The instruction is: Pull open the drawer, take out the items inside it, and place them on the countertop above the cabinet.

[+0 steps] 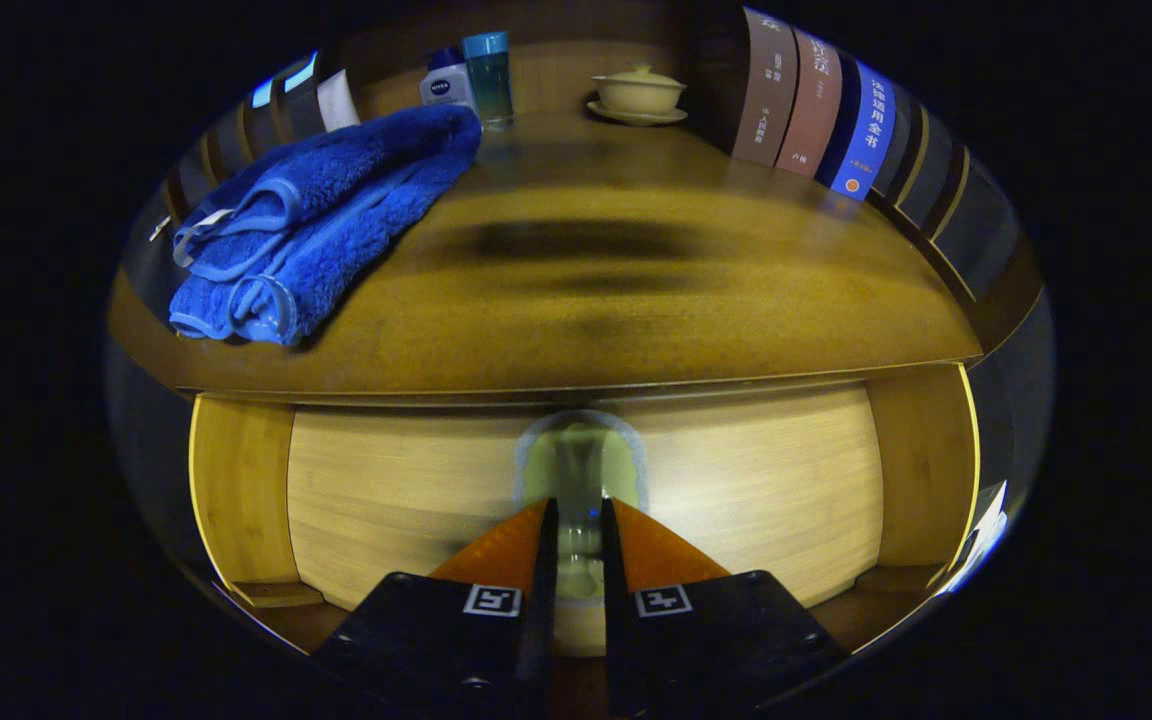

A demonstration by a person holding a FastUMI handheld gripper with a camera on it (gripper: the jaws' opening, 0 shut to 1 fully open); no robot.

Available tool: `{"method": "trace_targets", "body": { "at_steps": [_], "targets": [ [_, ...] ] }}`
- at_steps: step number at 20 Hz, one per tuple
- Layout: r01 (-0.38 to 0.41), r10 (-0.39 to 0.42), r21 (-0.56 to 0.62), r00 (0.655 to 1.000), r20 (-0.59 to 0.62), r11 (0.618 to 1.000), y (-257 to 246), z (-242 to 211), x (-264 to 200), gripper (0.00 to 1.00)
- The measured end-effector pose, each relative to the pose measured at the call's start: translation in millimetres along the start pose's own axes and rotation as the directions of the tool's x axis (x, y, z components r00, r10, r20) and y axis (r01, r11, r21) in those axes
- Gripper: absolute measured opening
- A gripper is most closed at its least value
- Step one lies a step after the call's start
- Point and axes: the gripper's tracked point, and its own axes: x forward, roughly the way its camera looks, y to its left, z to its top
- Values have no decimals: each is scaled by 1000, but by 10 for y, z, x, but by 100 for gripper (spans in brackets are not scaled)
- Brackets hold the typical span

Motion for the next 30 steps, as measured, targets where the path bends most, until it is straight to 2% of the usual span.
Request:
{"method": "trace_targets", "body": {
  "at_steps": [1, 2, 4, 6, 11, 19, 25, 30],
  "targets": [
    [-2, 2, -5, 1000, -1, 1000, 5, -3, 3, 27],
    [4, -4, -3, 1000, 1, 1000, -23, 17, 24, 28],
    [-1, 1, 12, 1000, 20, 1000, -20, 38, -49, 15],
    [-5, 5, 10, 1000, 15, 1000, -13, 18, -30, 15],
    [-8, 7, 5, 996, 91, 1000, 19, 24, -183, 15],
    [-24, 21, 6, 945, 326, 1000, -13, 97, -1144, 15],
    [-62, 37, 39, 888, 458, 997, -21, 703, -1532, 15],
    [-81, 46, 50, 873, 486, 995, 5, 1355, -1452, 15]
  ]
}}
